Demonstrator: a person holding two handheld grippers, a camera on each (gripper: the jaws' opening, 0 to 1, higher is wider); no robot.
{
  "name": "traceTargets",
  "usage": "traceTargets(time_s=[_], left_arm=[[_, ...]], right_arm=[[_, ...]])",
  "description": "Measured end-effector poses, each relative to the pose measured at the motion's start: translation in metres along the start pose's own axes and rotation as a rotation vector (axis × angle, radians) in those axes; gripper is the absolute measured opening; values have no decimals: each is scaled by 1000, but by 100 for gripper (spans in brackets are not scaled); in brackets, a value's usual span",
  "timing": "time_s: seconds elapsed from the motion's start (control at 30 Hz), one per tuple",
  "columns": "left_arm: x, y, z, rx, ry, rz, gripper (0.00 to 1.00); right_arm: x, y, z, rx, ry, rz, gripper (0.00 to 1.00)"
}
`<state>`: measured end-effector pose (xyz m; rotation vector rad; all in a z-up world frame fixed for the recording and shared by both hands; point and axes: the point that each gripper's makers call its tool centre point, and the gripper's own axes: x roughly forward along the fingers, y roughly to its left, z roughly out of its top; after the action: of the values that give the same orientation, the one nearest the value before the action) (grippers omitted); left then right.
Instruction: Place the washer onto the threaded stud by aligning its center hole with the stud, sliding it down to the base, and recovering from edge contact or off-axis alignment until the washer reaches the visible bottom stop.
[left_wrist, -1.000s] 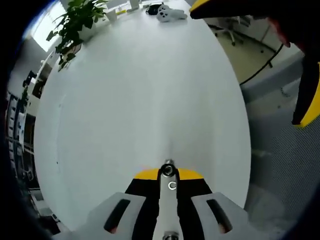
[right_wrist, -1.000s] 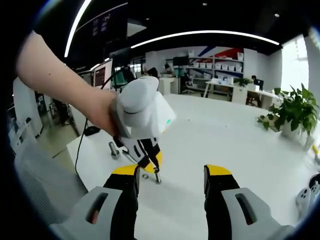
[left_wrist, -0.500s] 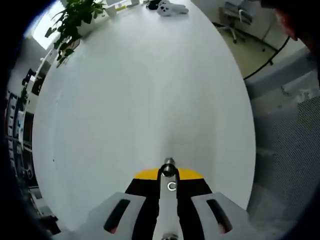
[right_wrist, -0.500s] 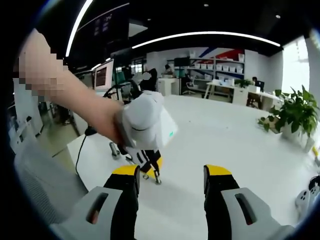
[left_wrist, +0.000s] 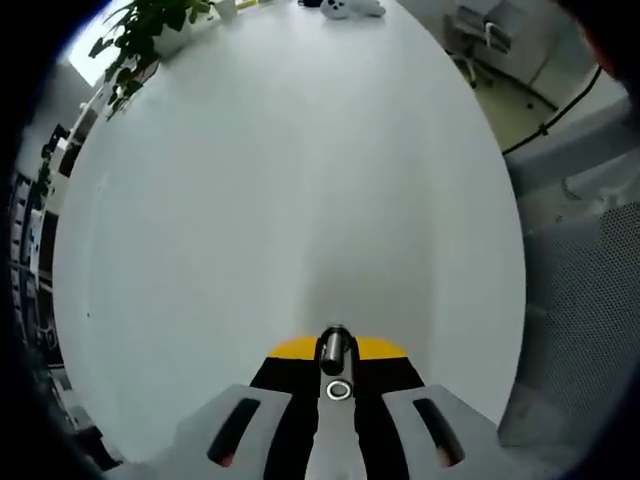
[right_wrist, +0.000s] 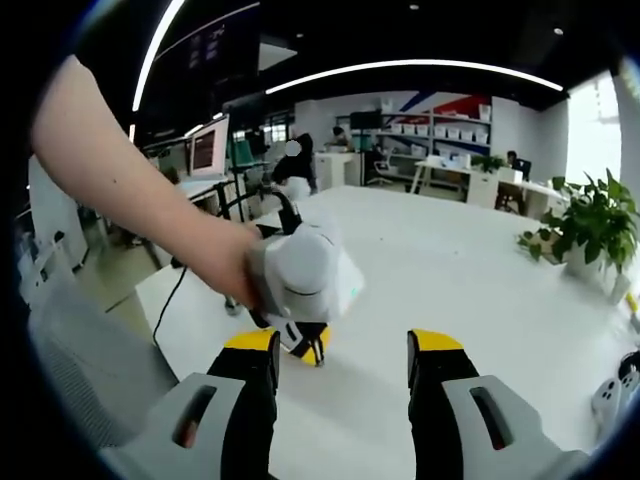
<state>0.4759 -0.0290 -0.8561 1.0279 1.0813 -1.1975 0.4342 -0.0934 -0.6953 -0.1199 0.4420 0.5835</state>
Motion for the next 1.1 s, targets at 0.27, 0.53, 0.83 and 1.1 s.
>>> traceTargets(time_s=[0.27, 0.53, 0.83, 1.1], left_arm=[[5, -1, 0, -2, 4, -7, 9], [5, -2, 1, -11, -2, -19, 9], [-4, 7, 6, -39, -54, 25, 21], [-17, 11, -3, -90, -80, 53, 23]], right_arm=[[0, 1, 1, 6, -4, 5, 54], [1, 1, 0, 7, 2, 3, 54], [1, 2, -2, 8, 8, 9, 54], [2, 3, -3, 11, 12, 15, 54]])
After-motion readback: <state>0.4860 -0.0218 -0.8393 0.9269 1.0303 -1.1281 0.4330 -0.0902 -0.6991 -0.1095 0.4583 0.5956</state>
